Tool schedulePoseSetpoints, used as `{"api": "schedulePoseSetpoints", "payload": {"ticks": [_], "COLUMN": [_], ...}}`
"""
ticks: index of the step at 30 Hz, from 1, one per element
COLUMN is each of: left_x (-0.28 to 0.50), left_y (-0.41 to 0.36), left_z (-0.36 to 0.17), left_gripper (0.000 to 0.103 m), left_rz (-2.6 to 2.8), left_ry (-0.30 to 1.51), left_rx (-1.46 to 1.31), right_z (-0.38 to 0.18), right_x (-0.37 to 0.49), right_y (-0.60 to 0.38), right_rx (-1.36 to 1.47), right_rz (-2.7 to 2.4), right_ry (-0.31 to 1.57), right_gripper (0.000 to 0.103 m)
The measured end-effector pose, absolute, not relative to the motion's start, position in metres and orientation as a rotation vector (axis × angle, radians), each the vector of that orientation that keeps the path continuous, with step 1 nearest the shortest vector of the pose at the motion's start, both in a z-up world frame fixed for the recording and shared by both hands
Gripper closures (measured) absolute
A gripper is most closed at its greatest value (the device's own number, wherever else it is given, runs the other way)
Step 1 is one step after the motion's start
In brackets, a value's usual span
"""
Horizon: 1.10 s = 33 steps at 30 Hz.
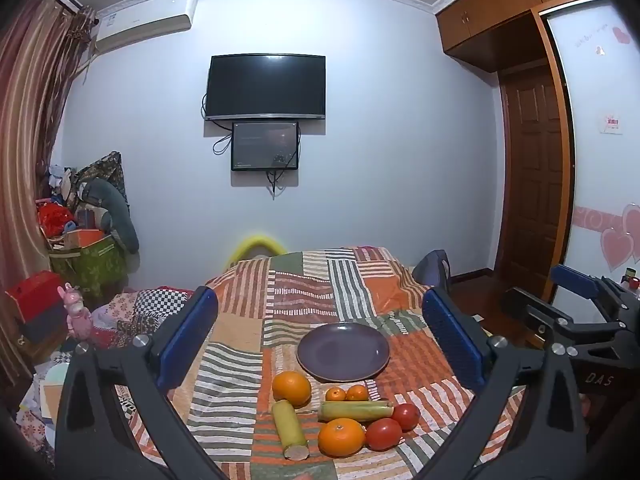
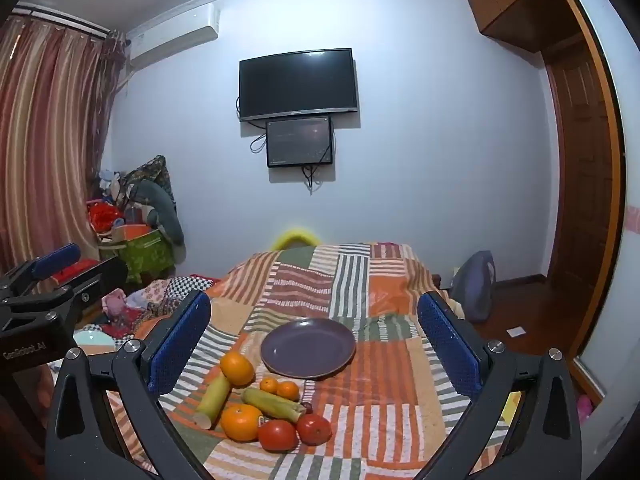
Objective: Organize fruits
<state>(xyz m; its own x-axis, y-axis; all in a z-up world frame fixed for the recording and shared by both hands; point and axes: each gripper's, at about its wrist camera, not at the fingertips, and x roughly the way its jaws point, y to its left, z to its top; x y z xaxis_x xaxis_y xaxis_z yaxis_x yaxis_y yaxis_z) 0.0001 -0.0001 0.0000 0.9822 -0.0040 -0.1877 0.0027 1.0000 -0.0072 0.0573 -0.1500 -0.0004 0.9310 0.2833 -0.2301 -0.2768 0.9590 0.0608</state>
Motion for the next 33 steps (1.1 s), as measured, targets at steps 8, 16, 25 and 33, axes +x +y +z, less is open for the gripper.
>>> {"api": "schedulePoseSetpoints", "payload": {"ticks": [8,16,25,33], "left_x": [0.0044,0.007,0.0035,0.0034], "left_y": [-0.0008,0.0004,0.0031,0.0036], "left_z": [0.0001,0.0022,-0.0013,-0.001], "left_gripper": [0.0,0.0,0.0,0.0], "left_rz": [0.005,0.013,0.005,0.004], "left_ry": [0.182,0.183,0.179,0.176], "left_rx": [-0.016,-0.028,-0.03,-0.032], "right_z": [0.0012,0.0023,0.0025,0.0025], "right_x": [0.0562,0.0549,0.054,0.0555], "right_y": [-0.1461,-0.1448,-0.1464,-0.1456], "right_rx": [0.012,0.016,0.02,0.021], "right_rz": [0.285,0.291,0.286,0.283], "right_ry": [0.235,0.226,0.224,0.224], "right_gripper": [0.0,0.0,0.0,0.0]}}
